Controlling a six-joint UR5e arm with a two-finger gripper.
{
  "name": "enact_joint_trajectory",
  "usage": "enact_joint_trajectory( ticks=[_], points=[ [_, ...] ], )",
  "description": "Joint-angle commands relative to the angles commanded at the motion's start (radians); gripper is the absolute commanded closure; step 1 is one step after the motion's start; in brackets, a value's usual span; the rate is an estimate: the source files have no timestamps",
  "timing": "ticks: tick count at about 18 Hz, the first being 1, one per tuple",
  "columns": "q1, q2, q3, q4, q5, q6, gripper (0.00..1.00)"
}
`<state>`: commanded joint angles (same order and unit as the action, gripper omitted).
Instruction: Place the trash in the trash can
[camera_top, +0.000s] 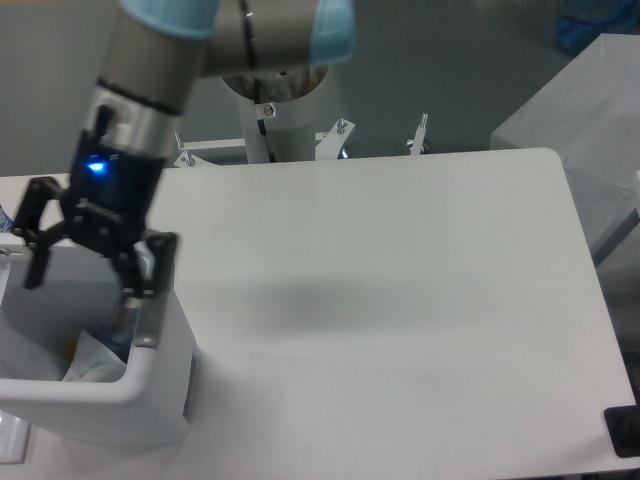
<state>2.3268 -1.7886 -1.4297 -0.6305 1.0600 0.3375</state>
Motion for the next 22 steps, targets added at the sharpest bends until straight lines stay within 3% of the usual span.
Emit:
enact_joint_trajectory(
  ticks=[3, 6, 10, 13, 16, 19, 22],
  points=[
    [0.094, 0.008, -0.002, 0.000, -0.002, 0.003, 0.00],
    [0.118, 0.005, 0.055, -0.006, 0.006, -0.012, 0.00],
    [0.134, 0.012, 0.072, -0.089, 0.084, 0.017, 0.00],
    [0.134, 0.017, 0.063, -0.126, 0.231, 0.191, 0.00],
    [0.128, 0.060, 0.049, -0.274, 0.317, 0.410, 0.00],
    [0.140, 0.103, 0.003, -0.359, 0.327, 0.634, 0.00],
    [0.140, 0.141, -0.049, -0.368, 0.342, 0.729, 0.00]
  ],
)
